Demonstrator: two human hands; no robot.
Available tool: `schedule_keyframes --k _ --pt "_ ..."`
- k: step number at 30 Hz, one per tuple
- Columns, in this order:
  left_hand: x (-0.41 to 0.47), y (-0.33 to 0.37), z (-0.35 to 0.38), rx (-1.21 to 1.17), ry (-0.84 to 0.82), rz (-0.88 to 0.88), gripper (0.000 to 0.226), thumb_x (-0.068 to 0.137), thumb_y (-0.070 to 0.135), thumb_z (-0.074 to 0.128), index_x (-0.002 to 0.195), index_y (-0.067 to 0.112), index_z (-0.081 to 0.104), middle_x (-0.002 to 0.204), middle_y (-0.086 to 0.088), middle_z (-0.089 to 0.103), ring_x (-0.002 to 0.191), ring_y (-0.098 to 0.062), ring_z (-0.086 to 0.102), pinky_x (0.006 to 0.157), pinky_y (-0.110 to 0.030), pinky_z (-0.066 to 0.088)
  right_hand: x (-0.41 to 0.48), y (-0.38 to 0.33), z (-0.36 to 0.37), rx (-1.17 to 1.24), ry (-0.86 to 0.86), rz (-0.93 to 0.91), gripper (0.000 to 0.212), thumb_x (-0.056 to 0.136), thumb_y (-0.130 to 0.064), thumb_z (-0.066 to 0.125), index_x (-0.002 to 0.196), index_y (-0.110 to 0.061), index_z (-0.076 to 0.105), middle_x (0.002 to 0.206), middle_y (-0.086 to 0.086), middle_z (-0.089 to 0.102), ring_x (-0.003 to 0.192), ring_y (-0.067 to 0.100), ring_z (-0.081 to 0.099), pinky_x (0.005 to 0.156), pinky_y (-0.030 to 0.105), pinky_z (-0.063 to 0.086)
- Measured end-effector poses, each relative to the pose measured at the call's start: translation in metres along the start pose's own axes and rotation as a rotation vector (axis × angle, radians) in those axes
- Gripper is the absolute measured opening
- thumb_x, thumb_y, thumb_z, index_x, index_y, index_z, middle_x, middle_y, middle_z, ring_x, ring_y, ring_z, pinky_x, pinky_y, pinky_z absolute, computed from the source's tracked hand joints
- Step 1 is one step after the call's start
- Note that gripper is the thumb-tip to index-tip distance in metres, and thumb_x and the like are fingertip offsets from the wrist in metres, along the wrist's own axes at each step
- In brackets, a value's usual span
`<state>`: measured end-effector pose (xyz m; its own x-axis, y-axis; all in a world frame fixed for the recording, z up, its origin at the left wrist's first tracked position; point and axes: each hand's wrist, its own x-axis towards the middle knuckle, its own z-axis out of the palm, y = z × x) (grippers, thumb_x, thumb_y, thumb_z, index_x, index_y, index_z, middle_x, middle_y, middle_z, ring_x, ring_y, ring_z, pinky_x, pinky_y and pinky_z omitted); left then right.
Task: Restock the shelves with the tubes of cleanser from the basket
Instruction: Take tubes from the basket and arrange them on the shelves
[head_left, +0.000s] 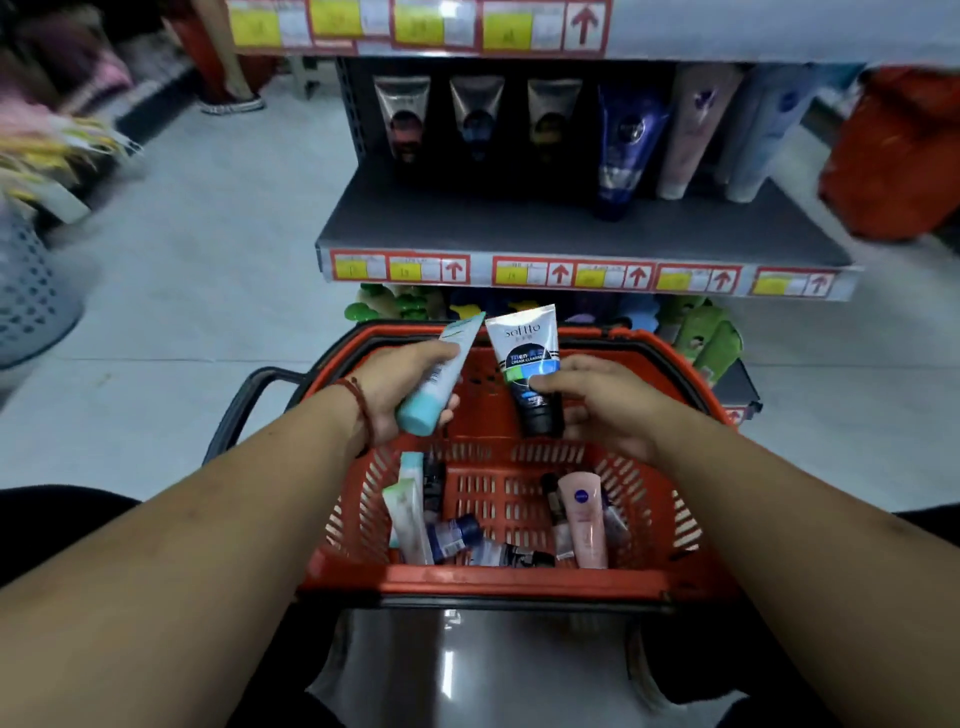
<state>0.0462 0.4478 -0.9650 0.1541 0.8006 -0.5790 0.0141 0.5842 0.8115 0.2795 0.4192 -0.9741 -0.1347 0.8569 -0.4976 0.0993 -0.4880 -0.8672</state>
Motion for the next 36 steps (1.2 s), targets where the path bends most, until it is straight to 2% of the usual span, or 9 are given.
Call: schedule_keyframes --k 3,6,11,18,22,25,30,34,36 --pt "-0.013 0.009 0.006 0.035 -0.001 0.059 0.024 0.086 0.027 0.074 0.097 0.008 0.064 0.075 -0.006 0.062 0.053 -0.014 0.058 0.042 -0.023 0.047 -0.011 -0.019 -0.002 0.030 -0.006 -0.065 0.026 0.087 -0.021 0.075 0.111 -0.019 0.066 0.094 0.000 0.077 0.065 0.015 0.066 0.056 0.026 0.050" --pt "-0.021 0.021 0.009 -0.094 -0.009 0.105 0.031 0.090 0.029 0.066 0.112 0.008 0.058 0.079 -0.008 0.057 0.058 -0.015 0.057 0.041 -0.021 0.048 -0.019 -0.034 -0.005 0.060 -0.015 -0.116 0.029 0.087 -0.018 0.075 0.114 -0.018 0.065 0.105 0.006 0.077 0.078 0.022 0.074 0.063 0.031 0.056" --pt "-0.035 0.045 0.003 -0.230 -0.067 0.083 0.039 0.098 0.029 0.048 0.130 0.007 0.051 0.088 -0.013 0.056 0.059 -0.016 0.060 0.044 -0.022 0.053 -0.026 -0.056 -0.008 0.126 0.008 -0.193 0.023 0.086 -0.014 0.075 0.107 -0.018 0.065 0.101 0.006 0.075 0.068 0.022 0.073 0.055 0.029 0.055" --pt "-0.033 0.071 -0.011 -0.275 -0.048 0.134 0.041 0.094 0.009 0.058 0.134 0.000 0.050 0.113 -0.026 0.062 0.082 -0.029 0.071 0.062 -0.038 0.063 -0.012 -0.078 -0.008 0.154 0.011 -0.267 0.037 0.082 -0.012 0.080 0.116 -0.015 0.066 0.107 0.014 0.076 0.082 0.030 0.075 0.069 0.037 0.058" --pt "-0.024 0.084 -0.018 -0.142 -0.012 0.276 0.034 0.090 0.013 0.068 0.122 0.000 0.064 0.109 -0.018 0.070 0.083 -0.023 0.072 0.064 -0.033 0.062 0.007 -0.090 -0.001 0.127 0.036 -0.345 0.040 0.082 -0.009 0.079 0.118 -0.015 0.065 0.107 0.010 0.077 0.091 0.026 0.076 0.074 0.035 0.059" --pt "-0.013 0.095 -0.025 -0.131 -0.022 0.372 0.037 0.087 0.015 0.071 0.122 0.006 0.067 0.110 -0.011 0.073 0.086 -0.018 0.072 0.067 -0.029 0.061 0.023 -0.097 0.006 0.100 0.083 -0.396 0.045 0.079 -0.009 0.082 0.120 -0.016 0.065 0.106 0.007 0.077 0.098 0.028 0.075 0.088 0.042 0.058" --pt "0.014 0.114 -0.039 -0.147 -0.018 0.484 0.034 0.089 0.013 0.069 0.123 0.009 0.067 0.114 -0.006 0.075 0.103 -0.018 0.072 0.077 -0.031 0.060 0.046 -0.113 0.017 0.088 0.156 -0.473 0.033 0.083 -0.005 0.078 0.113 -0.013 0.066 0.099 0.001 0.079 0.090 0.018 0.076 0.077 0.030 0.062" --pt "0.043 0.131 -0.049 -0.185 0.012 0.522 0.034 0.091 0.011 0.068 0.125 0.009 0.066 0.117 -0.007 0.074 0.107 -0.020 0.072 0.085 -0.035 0.060 0.082 -0.134 0.020 0.064 0.243 -0.518 0.038 0.086 -0.007 0.076 0.121 -0.011 0.063 0.107 0.002 0.077 0.096 0.015 0.075 0.081 0.030 0.061" --pt "0.057 0.140 -0.053 -0.175 0.020 0.530 0.034 0.090 0.010 0.069 0.124 0.009 0.066 0.114 -0.006 0.075 0.105 -0.019 0.073 0.086 -0.034 0.060 0.106 -0.147 0.019 0.037 0.271 -0.536 0.038 0.086 -0.009 0.077 0.120 -0.014 0.062 0.109 -0.001 0.076 0.095 0.009 0.073 0.077 0.024 0.057"
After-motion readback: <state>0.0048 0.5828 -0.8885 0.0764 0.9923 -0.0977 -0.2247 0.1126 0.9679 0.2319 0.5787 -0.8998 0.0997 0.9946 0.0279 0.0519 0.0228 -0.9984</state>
